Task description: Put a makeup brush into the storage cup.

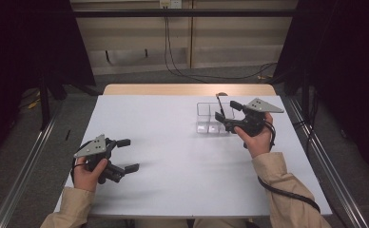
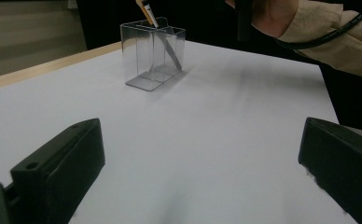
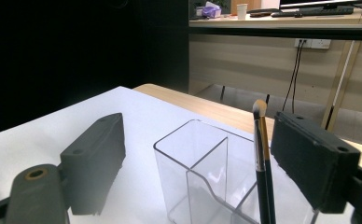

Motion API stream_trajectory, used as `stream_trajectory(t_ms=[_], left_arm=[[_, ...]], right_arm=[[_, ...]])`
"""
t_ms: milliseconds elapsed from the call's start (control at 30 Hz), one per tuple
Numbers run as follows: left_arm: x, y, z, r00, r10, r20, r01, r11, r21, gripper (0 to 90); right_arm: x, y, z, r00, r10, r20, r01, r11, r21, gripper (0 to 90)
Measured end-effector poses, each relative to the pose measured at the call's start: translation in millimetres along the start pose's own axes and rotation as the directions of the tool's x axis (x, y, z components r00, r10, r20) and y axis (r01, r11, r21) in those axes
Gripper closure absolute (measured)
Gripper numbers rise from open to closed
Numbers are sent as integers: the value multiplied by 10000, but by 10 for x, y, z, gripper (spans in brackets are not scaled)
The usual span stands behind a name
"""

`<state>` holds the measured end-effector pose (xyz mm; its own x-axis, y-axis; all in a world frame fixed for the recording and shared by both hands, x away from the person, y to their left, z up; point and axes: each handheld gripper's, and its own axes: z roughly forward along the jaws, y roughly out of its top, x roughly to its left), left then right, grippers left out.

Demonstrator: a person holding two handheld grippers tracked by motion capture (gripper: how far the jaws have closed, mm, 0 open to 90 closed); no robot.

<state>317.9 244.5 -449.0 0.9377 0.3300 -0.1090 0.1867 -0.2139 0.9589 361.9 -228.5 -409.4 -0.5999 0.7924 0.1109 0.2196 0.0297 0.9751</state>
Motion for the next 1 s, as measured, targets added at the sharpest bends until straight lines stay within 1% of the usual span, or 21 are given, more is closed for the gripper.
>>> stream_trajectory(t_ms=[233, 367, 433, 500, 633, 667, 833, 900, 1000], left_arm=[[-5, 2, 22, 10000, -40, 42, 40, 10000, 9, 3], [-6, 1, 23, 10000, -42, 56, 42, 10000, 15, 3], [-4, -1, 20, 10000, -6, 39, 6, 10000, 65, 3], [-4, 0, 15, 10000, 5, 44, -5, 10000, 63, 3], [-4, 0, 13, 10000, -28, 32, 28, 10000, 38, 3], [-5, 1, 11, 10000, -19, 35, 19, 10000, 47, 3], [-4, 5, 6, 10000, 14, 8, -14, 10000, 62, 3], [-3, 7, 4, 10000, 21, -6, -21, 10000, 40, 3], [-4, 6, 6, 10000, 29, 7, -29, 10000, 59, 3]], right_arm=[[-29, 8, -111, 10000, 46, -11, -46, 10000, -52, 161], [-32, 0, -141, 10000, 38, 0, -38, 10000, -52, 147], [-37, -7, -157, 10000, -1, 7, 1, 10000, -14, 136], [-42, -17, -183, 9999, 105, -81, -105, 9999, 16, 135], [-43, -26, -209, 9999, 124, -96, -122, 9998, 138, 134], [-50, -33, -225, 9999, 61, -115, -58, 9996, 268, 131], [-49, -42, -262, 9997, 44, -242, -36, 9995, 322, 112], [-43, -45, -285, 9996, -42, -276, 52, 9993, 383, 96], [-33, -42, -323, 9995, -148, -263, 157, 9993, 344, 98]])
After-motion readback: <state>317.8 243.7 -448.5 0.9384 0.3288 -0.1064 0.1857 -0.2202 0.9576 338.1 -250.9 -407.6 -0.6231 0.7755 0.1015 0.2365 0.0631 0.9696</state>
